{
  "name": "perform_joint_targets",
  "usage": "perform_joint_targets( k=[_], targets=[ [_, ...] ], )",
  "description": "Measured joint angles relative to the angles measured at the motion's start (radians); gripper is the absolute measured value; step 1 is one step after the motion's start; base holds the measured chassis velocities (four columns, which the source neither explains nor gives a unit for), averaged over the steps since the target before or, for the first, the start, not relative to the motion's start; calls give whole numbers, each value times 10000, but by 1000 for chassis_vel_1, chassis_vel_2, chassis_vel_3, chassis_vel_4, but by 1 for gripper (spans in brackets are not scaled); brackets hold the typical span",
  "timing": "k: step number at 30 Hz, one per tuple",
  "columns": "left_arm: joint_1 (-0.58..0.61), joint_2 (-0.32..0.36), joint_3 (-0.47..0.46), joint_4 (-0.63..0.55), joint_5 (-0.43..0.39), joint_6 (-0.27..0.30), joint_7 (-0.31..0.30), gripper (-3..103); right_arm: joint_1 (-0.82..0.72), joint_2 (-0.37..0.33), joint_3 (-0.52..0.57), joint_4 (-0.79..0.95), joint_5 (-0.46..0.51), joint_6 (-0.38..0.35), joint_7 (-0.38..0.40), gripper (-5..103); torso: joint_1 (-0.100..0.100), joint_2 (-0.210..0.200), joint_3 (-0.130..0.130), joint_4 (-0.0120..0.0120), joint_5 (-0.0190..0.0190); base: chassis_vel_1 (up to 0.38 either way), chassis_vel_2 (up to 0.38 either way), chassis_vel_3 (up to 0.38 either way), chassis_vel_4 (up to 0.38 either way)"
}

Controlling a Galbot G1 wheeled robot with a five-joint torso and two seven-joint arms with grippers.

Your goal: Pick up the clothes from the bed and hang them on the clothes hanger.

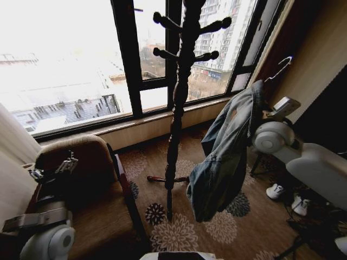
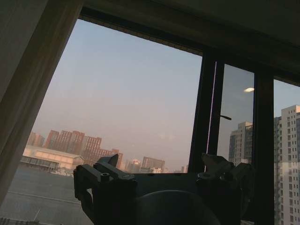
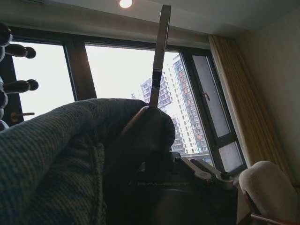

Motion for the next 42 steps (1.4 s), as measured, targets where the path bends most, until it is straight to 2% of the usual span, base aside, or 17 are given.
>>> perform_joint_targets(
  k=[7, 19, 27, 35, 42],
  targets=[
    [-22, -14, 42, -1, 15, 0, 2, 100, 75, 76, -252, 459, -457, 86, -755, 20, -1, 2, -1, 1, -2, 0, 0, 0, 0],
    [-62, 185, 39, 57, -74, -2, 8, 100, 213, -291, -167, -119, -216, -145, -394, 20, -1, 2, -1, 0, 0, 0, 0, 0, 0],
    [-38, 180, 82, 8, -71, 2, 14, 100, 222, -363, -121, -186, -110, -91, -695, 20, 0, 1, -1, 0, 1, 0, 0, 0, 0],
    [30, 143, 65, -61, -58, 2, 19, 100, 239, -122, -330, 446, -425, 199, -1559, 20, -1, 1, -2, 3, -2, 0, 0, 0, 0],
    [40, 131, 21, -69, -58, 1, 20, 100, 428, -178, -382, -68, -414, 26, -1514, 20, -1, 1, -1, 0, 1, 0, 0, 0, 0]
  ],
)
